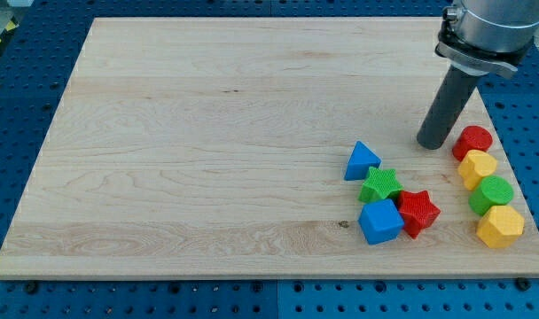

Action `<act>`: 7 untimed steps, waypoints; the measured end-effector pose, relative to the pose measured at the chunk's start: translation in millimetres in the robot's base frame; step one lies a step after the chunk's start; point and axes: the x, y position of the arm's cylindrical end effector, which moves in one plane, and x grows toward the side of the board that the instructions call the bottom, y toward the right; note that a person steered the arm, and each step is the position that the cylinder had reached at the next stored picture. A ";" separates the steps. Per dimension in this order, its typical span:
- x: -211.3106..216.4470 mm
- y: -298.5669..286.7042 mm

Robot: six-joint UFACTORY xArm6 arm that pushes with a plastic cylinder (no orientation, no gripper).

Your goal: Put the red star to the right of the green star

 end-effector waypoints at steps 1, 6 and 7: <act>7.7 -0.5; 33.2 -8.0; 36.2 -8.0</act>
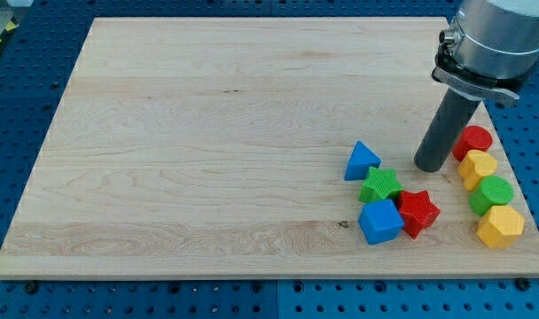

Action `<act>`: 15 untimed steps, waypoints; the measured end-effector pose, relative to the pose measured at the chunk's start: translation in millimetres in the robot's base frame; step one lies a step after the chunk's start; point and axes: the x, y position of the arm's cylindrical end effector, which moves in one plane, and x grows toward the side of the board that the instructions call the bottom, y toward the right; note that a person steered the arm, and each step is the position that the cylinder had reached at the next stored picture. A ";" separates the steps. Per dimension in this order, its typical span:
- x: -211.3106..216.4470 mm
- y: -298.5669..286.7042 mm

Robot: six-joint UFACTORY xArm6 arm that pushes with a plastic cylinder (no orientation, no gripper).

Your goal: Put the red star to the right of the green star

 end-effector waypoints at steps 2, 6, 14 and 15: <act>23.3 0.0; 88.2 0.0; 125.4 -42.0; 125.5 -51.2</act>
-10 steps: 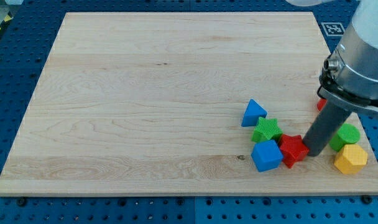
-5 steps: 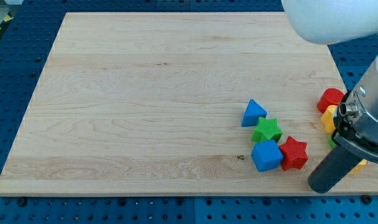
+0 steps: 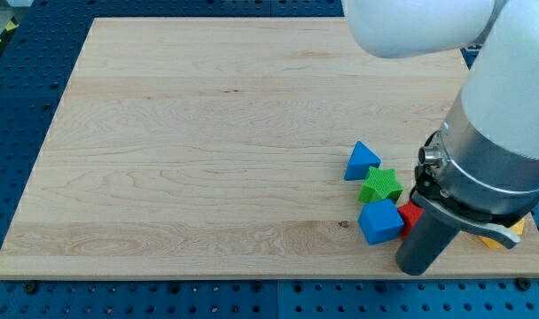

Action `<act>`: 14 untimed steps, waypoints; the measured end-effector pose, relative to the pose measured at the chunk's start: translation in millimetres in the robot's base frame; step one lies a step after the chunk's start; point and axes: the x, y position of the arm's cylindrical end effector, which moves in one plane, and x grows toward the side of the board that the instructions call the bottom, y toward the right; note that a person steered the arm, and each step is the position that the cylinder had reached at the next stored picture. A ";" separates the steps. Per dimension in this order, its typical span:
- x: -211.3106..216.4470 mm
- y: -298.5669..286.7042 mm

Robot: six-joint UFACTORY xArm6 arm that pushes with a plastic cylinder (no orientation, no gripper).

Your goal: Put the red star to the right of the green star

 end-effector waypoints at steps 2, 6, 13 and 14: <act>-10.2 -1.8; -38.0 7.5; -50.2 30.8; -50.1 44.5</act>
